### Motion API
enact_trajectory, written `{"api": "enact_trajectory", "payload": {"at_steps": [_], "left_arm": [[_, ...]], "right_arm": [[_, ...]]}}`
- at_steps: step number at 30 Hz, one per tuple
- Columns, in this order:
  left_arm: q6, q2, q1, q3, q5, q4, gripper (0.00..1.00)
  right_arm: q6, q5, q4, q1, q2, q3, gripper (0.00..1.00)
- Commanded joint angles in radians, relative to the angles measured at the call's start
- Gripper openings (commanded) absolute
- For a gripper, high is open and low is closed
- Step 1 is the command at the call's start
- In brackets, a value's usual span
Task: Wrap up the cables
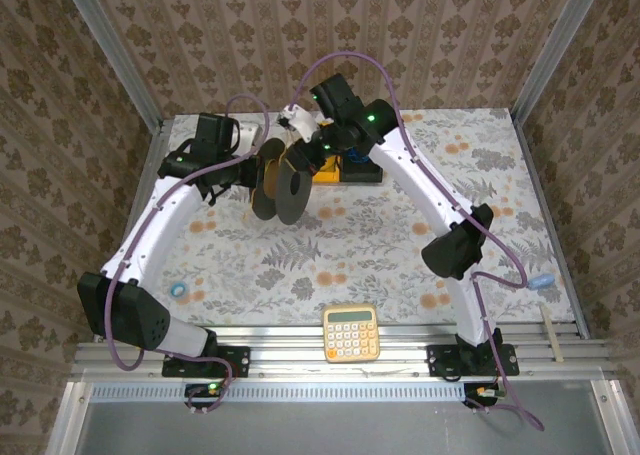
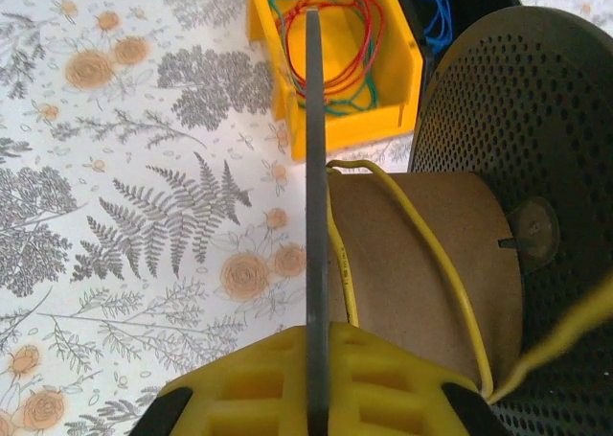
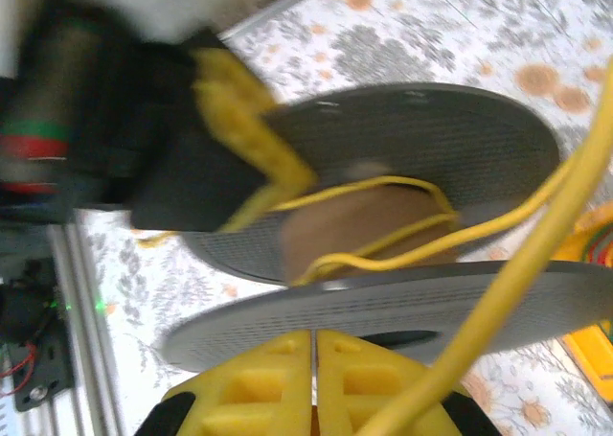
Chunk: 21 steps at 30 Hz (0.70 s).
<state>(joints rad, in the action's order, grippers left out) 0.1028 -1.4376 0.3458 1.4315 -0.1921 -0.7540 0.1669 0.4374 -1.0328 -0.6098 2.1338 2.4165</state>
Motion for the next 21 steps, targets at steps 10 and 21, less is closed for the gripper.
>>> {"api": "enact_trajectory", "payload": {"at_steps": [10, 21], "left_arm": [[-0.156, -0.063, 0.039, 0.059, -0.024, -0.092, 0.0], [-0.148, -0.055, 0.029, 0.08, -0.065, -0.072, 0.0]], "right_arm": [[-0.137, 0.037, 0.334, 0.201, -0.069, -0.337, 0.0], [-0.167, -0.056, 0.423, 0.312, -0.083, -0.571, 0.0]]}}
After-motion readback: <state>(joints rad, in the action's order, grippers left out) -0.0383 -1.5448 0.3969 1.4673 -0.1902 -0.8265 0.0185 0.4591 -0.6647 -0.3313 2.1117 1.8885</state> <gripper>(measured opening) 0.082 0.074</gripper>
